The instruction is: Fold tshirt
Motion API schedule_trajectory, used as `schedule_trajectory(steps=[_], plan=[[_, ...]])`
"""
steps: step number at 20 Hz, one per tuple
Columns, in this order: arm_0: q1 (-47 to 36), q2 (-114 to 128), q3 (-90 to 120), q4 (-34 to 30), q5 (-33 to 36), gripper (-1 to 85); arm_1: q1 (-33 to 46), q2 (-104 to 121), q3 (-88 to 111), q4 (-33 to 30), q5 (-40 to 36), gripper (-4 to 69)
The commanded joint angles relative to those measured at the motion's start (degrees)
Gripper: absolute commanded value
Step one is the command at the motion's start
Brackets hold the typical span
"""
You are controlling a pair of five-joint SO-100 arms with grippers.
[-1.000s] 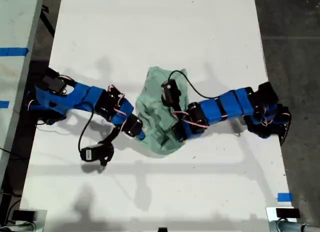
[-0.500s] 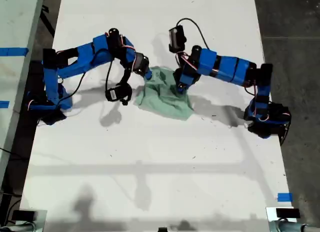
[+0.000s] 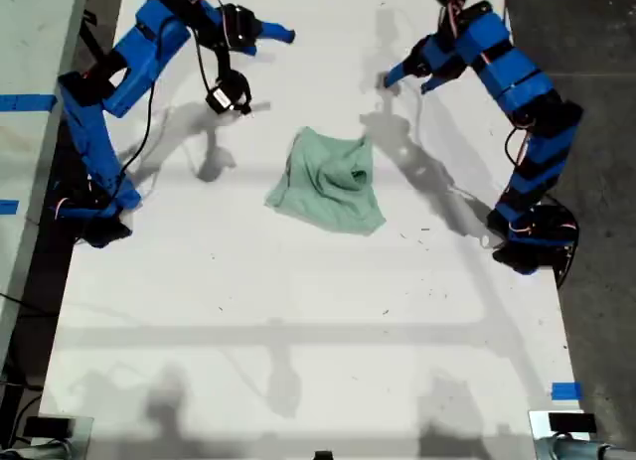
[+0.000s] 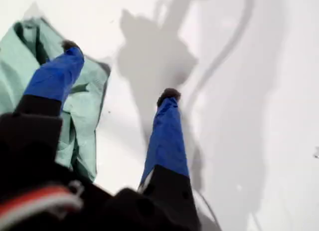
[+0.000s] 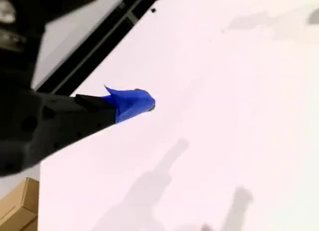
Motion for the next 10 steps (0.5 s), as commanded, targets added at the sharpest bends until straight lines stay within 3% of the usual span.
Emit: schedule_trajectory(steps=[1, 5, 7, 10], plan=[[0.5, 11.5, 0.5, 1.1, 0.9, 37.2, 2.5, 15.0, 2.8, 3.6, -3.3, 30.8], [8.6, 22.1, 11.9, 3.4, 0.4, 32.7, -3.5, 36.6, 25.0, 4.4, -1.8, 27.2], [14.2, 29.6, 22.0, 2.9, -1.1, 16.6, -11.5, 45.2, 34.5, 5.2, 3.0, 26.5], [25.1, 44.7, 45.6, -4.3, -4.7, 7.8, -27.9, 53.9, 46.5, 4.8, 12.7, 22.8]])
